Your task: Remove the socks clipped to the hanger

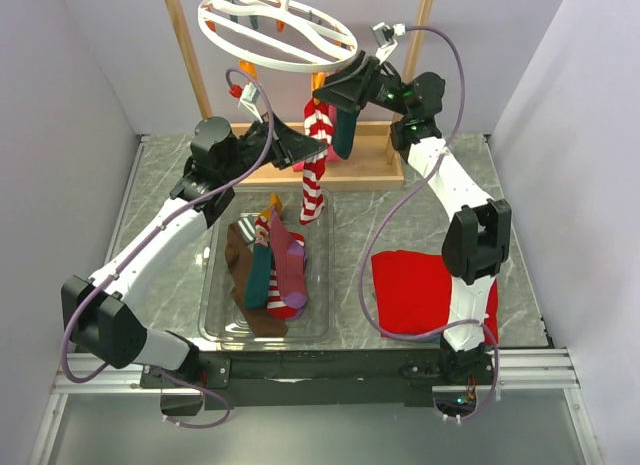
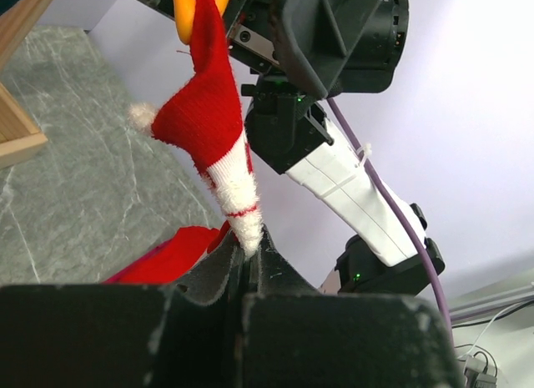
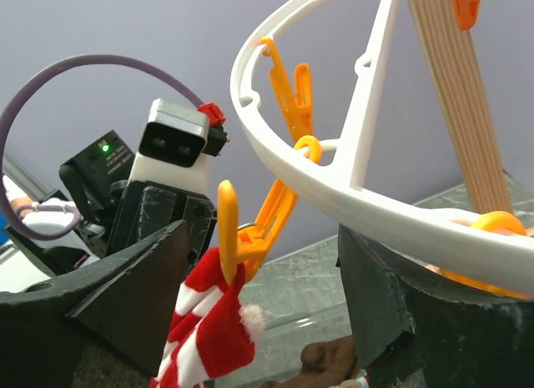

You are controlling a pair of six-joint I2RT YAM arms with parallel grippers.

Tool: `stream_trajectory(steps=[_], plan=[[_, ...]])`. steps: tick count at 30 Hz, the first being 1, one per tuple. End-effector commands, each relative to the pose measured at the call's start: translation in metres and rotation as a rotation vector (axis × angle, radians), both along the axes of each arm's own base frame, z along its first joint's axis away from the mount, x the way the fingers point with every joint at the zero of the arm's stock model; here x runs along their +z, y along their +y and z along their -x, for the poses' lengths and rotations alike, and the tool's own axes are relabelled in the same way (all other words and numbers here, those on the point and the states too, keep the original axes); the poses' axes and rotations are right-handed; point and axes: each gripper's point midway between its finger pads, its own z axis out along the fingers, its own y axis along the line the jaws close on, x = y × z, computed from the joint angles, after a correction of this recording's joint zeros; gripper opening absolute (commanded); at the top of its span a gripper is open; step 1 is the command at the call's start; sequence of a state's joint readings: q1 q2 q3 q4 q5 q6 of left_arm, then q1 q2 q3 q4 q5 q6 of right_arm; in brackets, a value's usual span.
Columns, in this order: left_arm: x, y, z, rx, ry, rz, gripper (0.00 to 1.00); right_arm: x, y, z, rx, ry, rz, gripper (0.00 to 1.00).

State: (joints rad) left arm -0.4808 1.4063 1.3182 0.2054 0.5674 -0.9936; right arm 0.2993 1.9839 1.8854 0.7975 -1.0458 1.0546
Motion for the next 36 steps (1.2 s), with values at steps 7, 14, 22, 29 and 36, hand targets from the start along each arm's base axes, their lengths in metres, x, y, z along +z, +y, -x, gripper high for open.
stream_trajectory(steps=[7, 14, 22, 29, 36], plan=[[0.021, 0.001, 0.034, -0.093, -0.051, 0.03, 0.01, 0.042, 0.002, 0.013, 0.015, -0.074, -0.089, 0.73], [0.016, 0.001, 0.034, -0.097, -0.04, 0.03, 0.01, 0.046, 0.006, 0.011, -0.003, -0.049, -0.108, 0.63], [0.016, 0.002, 0.035, -0.093, -0.041, 0.027, 0.01, 0.049, 0.009, 0.012, -0.032, -0.028, -0.129, 0.52], [0.004, 0.007, 0.034, -0.056, -0.037, -0.013, 0.01, 0.04, 0.01, 0.008, -0.054, 0.002, -0.104, 0.17], [-0.059, 0.035, 0.035, 0.096, 0.017, -0.202, 0.01, 0.009, 0.006, 0.006, -0.151, 0.076, 0.008, 0.06]])
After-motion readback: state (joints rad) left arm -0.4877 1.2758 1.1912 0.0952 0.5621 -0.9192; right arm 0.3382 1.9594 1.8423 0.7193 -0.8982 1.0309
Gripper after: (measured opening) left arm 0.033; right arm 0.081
